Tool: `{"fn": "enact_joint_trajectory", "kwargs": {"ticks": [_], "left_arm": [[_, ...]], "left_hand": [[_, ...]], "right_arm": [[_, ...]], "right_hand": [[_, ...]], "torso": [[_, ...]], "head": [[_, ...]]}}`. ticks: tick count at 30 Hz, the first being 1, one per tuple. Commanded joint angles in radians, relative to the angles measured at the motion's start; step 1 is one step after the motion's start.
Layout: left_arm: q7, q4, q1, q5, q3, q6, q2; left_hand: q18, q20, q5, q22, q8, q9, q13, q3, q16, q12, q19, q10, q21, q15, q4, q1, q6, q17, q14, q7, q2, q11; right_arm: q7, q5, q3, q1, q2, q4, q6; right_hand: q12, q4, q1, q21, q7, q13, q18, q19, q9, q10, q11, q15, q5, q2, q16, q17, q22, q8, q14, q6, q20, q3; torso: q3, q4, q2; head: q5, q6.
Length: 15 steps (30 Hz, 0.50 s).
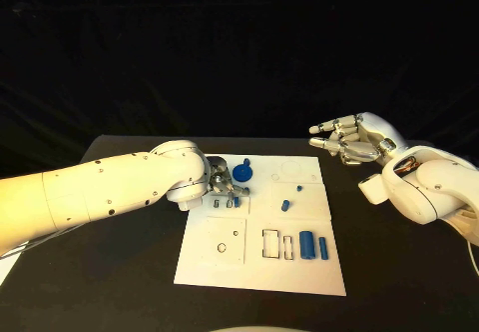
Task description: Assemble the parts on the task board
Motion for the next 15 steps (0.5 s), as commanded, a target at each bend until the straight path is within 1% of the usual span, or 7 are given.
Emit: {"fn": "enact_joint_trajectory", "kwargs": {"ticks": [1, 7, 15], "left_arm": [[-0.071, -0.002, 0.001, 0.003, 0.000, 0.036, 0.000], [-0.072, -0.001, 0.001, 0.004, 0.001, 0.046, -0.001], [-0.076, -0.002, 0.001, 0.004, 0.001, 0.068, 0.001]], "left_hand": [[-0.006, -0.008, 0.002, 0.104, 0.004, 0.004, 0.000, -0.005, 0.003, -0.004, 0.034, 0.002, 0.005, -0.005, -0.003, 0.012, -0.007, 0.263, 0.105, -0.001, 0.000, -0.003], [-0.007, -0.008, 0.002, 0.107, 0.008, 0.018, 0.002, -0.003, 0.003, -0.002, 0.034, 0.002, 0.006, -0.005, -0.005, 0.032, -0.010, 0.263, 0.105, -0.001, 0.003, -0.003], [-0.007, -0.008, 0.002, 0.109, 0.012, 0.040, 0.005, 0.013, 0.003, -0.002, 0.034, 0.003, 0.007, -0.006, -0.016, 0.077, -0.017, 0.263, 0.105, -0.002, 0.000, -0.004]], "right_arm": [[-0.010, -0.012, 0.000, -0.001, 0.000, -0.001, 0.011], [-0.012, -0.013, 0.000, -0.001, 0.001, 0.000, 0.013], [-0.013, -0.014, 0.000, -0.002, 0.002, -0.001, 0.016]], "right_hand": [[-0.002, -0.001, 0.009, -0.006, 0.002, -0.001, 0.016, -0.008, 0.001, -0.003, -0.001, 0.003, 0.004, -0.002, -0.003, -0.002, -0.001, -0.002, 0.026, -0.006, 0.000, -0.004], [-0.003, 0.000, 0.009, -0.006, 0.002, -0.001, 0.016, -0.007, 0.001, -0.002, -0.001, 0.003, 0.004, -0.002, -0.004, -0.002, -0.001, -0.002, 0.026, -0.006, 0.000, -0.005], [-0.001, 0.000, 0.008, -0.006, 0.002, -0.001, 0.016, -0.007, 0.001, -0.001, -0.001, 0.003, 0.005, -0.001, -0.003, -0.001, -0.001, -0.002, 0.027, -0.006, 0.000, -0.005]], "torso": [[-0.0002, 0.0005, 0.000], [-0.0002, 0.0019, 0.001], [0.0006, 0.0000, 0.001]], "head": [[-0.001, -0.001], [-0.002, -0.003], [0.000, -0.005]]}}
